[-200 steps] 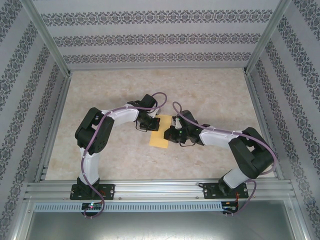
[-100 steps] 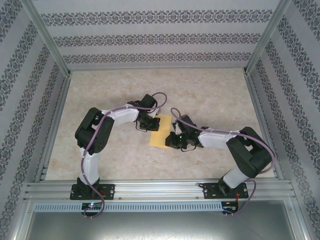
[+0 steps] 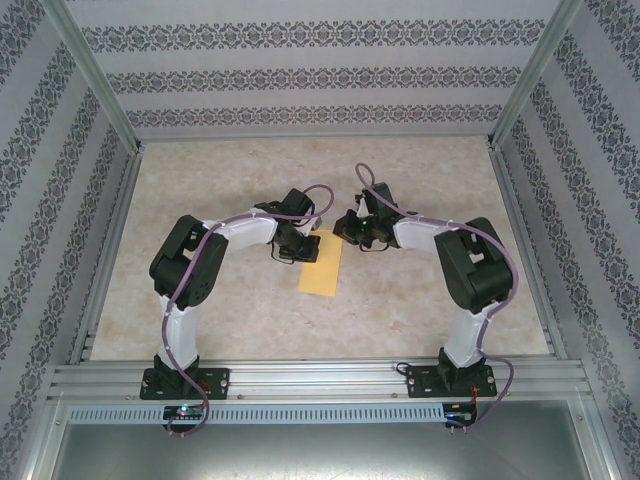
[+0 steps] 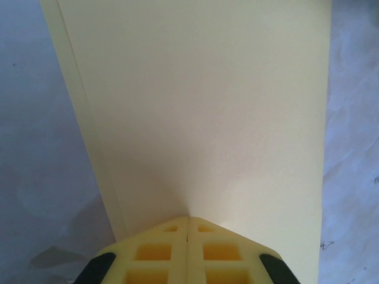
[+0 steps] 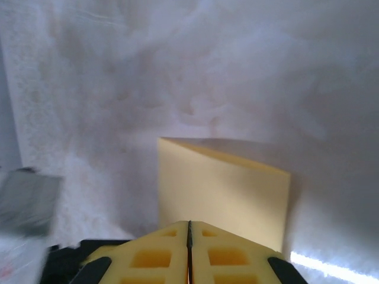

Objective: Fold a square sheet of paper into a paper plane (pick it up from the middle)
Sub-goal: Fold the square sheet of paper in half at the center of the table.

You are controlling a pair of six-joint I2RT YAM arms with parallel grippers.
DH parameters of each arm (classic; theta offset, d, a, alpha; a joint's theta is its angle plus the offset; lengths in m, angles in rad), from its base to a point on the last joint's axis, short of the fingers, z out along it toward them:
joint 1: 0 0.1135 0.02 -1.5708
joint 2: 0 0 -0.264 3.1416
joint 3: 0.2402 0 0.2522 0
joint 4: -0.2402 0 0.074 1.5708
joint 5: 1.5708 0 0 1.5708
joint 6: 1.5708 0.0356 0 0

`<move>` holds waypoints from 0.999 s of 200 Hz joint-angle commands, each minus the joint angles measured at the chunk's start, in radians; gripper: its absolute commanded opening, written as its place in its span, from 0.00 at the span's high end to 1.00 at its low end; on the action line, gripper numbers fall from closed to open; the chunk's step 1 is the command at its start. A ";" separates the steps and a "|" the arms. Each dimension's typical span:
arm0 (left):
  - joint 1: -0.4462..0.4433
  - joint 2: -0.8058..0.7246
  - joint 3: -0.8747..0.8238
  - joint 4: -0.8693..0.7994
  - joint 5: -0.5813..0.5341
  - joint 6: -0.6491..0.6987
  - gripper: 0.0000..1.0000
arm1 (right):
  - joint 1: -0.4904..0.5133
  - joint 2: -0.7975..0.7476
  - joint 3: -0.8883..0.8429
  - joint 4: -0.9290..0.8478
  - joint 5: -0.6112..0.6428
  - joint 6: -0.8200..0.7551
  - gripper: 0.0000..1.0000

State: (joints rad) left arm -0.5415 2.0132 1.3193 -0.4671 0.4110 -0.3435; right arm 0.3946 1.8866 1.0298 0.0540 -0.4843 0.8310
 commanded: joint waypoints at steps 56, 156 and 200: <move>0.011 0.019 -0.048 -0.096 -0.080 0.018 1.00 | -0.012 0.034 0.042 -0.054 -0.039 -0.033 0.91; 0.012 0.012 -0.055 -0.092 -0.079 0.014 1.00 | -0.024 0.136 0.072 -0.057 -0.030 -0.021 0.90; 0.012 0.003 -0.058 -0.084 -0.073 0.011 1.00 | -0.020 0.024 0.094 -0.109 -0.017 -0.054 0.88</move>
State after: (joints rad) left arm -0.5415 2.0033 1.3083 -0.4671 0.4042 -0.3435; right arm 0.3691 1.9968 1.1202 -0.0090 -0.5167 0.8085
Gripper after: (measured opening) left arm 0.068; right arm 0.110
